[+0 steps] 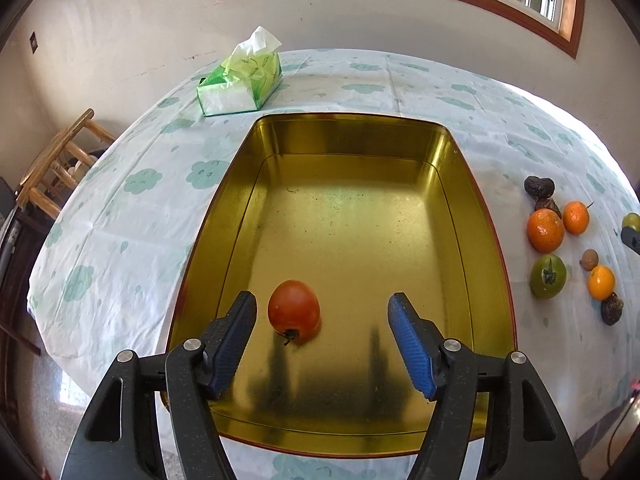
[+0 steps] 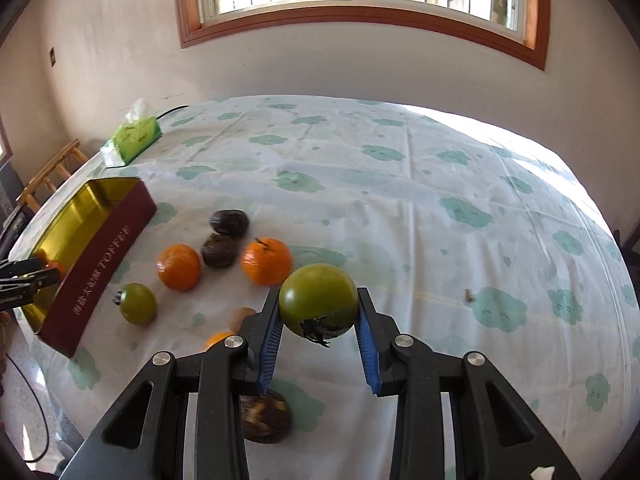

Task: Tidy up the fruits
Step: 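Carry the green tomato into the tin tray and open the right tool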

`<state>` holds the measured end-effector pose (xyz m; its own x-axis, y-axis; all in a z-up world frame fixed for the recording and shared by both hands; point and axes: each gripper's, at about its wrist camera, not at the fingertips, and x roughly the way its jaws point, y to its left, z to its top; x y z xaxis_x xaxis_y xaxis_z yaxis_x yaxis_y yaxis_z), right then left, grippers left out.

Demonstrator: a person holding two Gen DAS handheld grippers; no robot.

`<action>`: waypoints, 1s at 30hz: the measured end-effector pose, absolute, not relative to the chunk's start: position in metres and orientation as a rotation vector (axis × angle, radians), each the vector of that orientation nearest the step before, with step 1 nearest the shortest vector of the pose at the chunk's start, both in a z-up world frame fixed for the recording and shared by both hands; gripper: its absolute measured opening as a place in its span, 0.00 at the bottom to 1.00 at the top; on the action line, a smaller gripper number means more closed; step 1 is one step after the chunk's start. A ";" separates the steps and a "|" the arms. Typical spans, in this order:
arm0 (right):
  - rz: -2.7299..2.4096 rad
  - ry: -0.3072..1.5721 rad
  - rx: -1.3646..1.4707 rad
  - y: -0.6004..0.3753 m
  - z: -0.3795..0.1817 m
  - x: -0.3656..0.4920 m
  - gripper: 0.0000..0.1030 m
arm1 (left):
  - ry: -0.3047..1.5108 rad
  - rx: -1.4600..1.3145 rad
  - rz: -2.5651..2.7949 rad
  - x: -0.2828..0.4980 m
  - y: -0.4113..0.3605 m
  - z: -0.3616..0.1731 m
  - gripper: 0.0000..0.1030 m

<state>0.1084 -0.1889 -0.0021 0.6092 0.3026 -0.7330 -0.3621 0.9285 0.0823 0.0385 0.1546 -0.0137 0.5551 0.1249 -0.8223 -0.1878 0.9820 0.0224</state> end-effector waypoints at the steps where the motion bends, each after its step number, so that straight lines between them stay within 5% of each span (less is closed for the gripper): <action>1: 0.420 0.829 -0.085 -0.176 0.001 0.107 0.31 | 0.960 -0.074 0.190 0.037 0.155 -0.012 0.67; 16: 0.820 0.800 -0.244 0.013 0.018 0.097 0.31 | 0.886 -0.168 0.313 -0.004 0.195 0.016 0.72; 30: 0.882 0.888 -0.403 0.089 -0.017 0.100 0.31 | 0.922 -0.253 0.418 -0.021 0.229 0.005 0.72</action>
<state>0.0996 0.0886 -0.0173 0.3233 0.4944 -0.8069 -0.8034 0.5940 0.0421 -0.0205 0.2285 0.0048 0.5323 0.2397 -0.8119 -0.4525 0.8912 -0.0335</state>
